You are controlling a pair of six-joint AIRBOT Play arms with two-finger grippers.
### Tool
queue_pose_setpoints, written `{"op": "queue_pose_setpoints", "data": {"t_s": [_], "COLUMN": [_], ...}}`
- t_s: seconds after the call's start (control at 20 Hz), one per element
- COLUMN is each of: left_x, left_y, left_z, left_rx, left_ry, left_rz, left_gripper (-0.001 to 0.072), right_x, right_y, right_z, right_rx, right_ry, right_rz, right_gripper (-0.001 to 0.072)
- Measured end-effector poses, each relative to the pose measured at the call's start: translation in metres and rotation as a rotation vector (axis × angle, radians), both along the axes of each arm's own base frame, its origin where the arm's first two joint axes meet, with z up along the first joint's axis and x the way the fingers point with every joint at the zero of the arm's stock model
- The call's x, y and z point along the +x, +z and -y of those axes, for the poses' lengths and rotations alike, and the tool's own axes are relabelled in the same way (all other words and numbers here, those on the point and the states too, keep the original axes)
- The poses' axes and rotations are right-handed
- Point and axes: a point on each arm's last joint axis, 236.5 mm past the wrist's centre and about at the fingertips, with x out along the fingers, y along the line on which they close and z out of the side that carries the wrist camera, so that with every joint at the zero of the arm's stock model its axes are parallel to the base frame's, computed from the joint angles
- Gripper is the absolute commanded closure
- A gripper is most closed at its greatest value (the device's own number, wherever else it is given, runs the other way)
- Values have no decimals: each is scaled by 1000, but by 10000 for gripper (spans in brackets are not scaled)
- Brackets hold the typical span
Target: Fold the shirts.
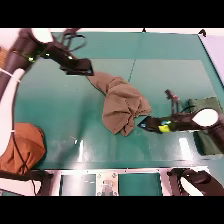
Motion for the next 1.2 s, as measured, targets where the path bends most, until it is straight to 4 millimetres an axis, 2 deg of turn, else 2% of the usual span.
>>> {"op": "queue_pose_setpoints", "data": {"t_s": [0.15,0.25,0.3,0.35,0.45,0.5,0.65,0.75,0.85,0.95,1.1,1.2], "left_x": [8,9,9,9,9,8,6,5,4,5,11,15], "left_y": [-14,-28,-36,-42,-56,-63,-77,-84,-88,-89,-90,-91], "left_z": [-39,-52,-56,-59,-64,-66,-68,-72,-74,-76,-77,-75], "left_rx": [10,17,20,22,27,31,39,51,64,72,73,59], "left_ry": [69,89,96,102,111,114,110,109,107,108,121,134], "left_rz": [-36,-60,-69,-73,-83,-90,-100,-102,-101,-95,-75,-66], "left_gripper": [86,87,86,86,87,87,87,87,86,87,86,87], "right_x": [-2,2,6,12,29,38,62,61,57,61,74,76], "right_y": [-30,-51,-59,-67,-75,-77,-74,-68,-55,-37,-8,-1], "right_z": [-39,-60,-69,-78,-92,-97,-94,-78,-49,-1,89,145], "right_rx": [59,62,60,56,53,52,40,12,-43,-126,-243,-302], "right_ry": [-2,12,18,25,34,34,32,70,101,64,-114,-238], "right_rz": [-61,-101,-114,-124,-118,-108,-72,-77,-83,-61,-3,3], "right_gripper": [294,296,324,357,508,687,695,695,695,695,695,695]}}
